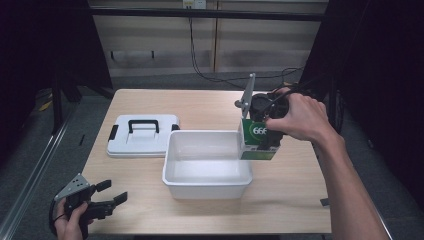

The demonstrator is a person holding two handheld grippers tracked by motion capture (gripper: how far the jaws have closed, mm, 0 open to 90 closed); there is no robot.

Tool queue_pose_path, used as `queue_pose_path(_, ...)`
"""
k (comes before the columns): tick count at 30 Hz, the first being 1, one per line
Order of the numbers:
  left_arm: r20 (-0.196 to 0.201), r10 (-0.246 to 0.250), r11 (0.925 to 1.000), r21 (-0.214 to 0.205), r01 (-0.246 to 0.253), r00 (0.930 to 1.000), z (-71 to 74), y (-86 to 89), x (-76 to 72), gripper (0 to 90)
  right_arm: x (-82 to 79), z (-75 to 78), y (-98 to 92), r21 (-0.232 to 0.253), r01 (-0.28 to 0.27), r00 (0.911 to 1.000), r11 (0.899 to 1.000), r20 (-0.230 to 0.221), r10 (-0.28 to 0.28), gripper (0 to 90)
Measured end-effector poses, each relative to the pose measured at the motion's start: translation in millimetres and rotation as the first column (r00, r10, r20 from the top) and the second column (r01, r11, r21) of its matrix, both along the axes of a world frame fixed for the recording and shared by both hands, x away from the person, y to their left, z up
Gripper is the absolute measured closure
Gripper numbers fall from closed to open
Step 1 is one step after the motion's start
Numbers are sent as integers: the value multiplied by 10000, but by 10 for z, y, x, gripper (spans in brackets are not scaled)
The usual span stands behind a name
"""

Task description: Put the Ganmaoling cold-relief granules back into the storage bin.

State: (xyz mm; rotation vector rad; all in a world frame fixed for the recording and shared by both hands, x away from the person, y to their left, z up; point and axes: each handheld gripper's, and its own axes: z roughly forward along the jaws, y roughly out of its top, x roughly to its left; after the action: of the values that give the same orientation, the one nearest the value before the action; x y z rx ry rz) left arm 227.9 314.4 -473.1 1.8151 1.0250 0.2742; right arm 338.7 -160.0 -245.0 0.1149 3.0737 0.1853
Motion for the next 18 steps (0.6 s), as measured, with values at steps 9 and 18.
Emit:
queue_pose_path(9,11,-30,10000,-26,30,10000,0,2,-1,158,69,-9,296,-224,-352,9993,9991,-160,349,158)
queue_pose_path(18,18,-50,10000,21,50,10000,1,1,2,159,124,-49,495,-247,-543,9982,9982,-269,536,158)
